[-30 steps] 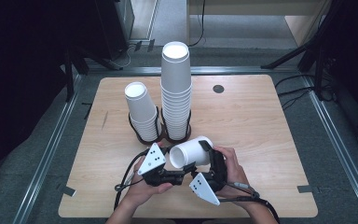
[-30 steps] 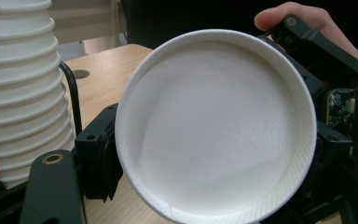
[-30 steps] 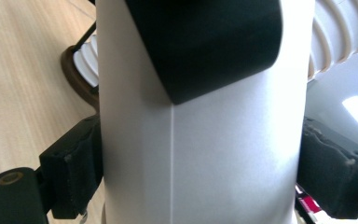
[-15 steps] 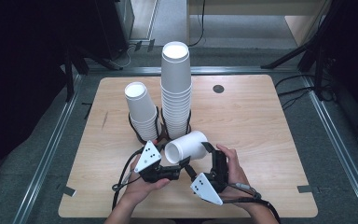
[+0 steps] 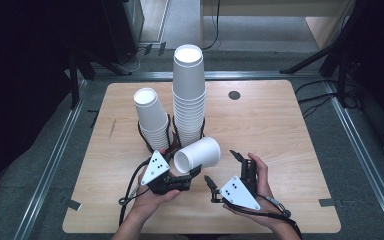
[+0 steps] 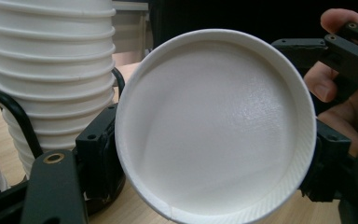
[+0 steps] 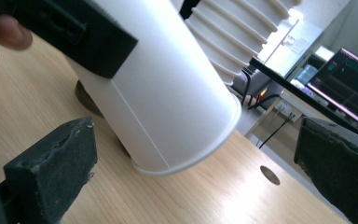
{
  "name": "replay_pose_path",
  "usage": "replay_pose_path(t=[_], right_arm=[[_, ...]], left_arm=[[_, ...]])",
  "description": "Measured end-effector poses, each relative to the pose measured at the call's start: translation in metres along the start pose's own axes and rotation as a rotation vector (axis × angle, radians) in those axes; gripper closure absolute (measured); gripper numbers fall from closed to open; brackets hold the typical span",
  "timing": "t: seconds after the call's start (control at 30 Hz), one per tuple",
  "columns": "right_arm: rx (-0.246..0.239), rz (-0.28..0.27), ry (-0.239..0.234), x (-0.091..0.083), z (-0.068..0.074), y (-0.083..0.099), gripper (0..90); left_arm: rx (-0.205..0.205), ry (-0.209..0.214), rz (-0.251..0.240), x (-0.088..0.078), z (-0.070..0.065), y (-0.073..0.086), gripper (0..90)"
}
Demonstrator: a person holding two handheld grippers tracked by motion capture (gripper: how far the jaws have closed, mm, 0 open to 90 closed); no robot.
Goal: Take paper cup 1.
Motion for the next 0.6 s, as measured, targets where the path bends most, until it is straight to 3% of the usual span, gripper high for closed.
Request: replay_pose_path(t=[0.07, 0.13, 0.2, 0.47, 0.6], right_arm=[[0.040, 0.007, 0.002, -0.0010, -0.0019, -0.0015, 0.0], [0.079, 0.012, 0.004, -0.0022, -0.0025, -0.0034, 0.2], [0.125, 0.016, 0.002, -0.0035, -0.0020, -0.0057, 0.2], [0.370, 0.048, 0.012, -0.0045, -0.0043, -0.0085, 0.2], [0.468, 0.057, 0.013, -0.0033, -0.0064, -0.0087, 0.2]], left_arm=[[-0.013, 0.008, -0.010, -0.0004, 0.0008, -0.0002, 23.3], [-0.001, 0.009, -0.014, -0.0004, 0.0004, 0.0002, 23.2], [0.005, -0.015, -0.011, -0.0001, 0.0015, 0.0006, 23.2], [-0.015, -0.018, -0.080, -0.0003, -0.0001, -0.0025, 23.0], [-0.017, -0.022, -0.102, 0.0003, 0.0005, -0.0021, 23.0]])
Point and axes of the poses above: each handheld gripper's, and its own axes: x roughly forward along the jaws, y roughly out of its underside, z roughly to its left, the point moved 7 cm from there along x, roughly forward along the jaws, and after that the axes turned 3 degrees about y, right-handed, at the moved point
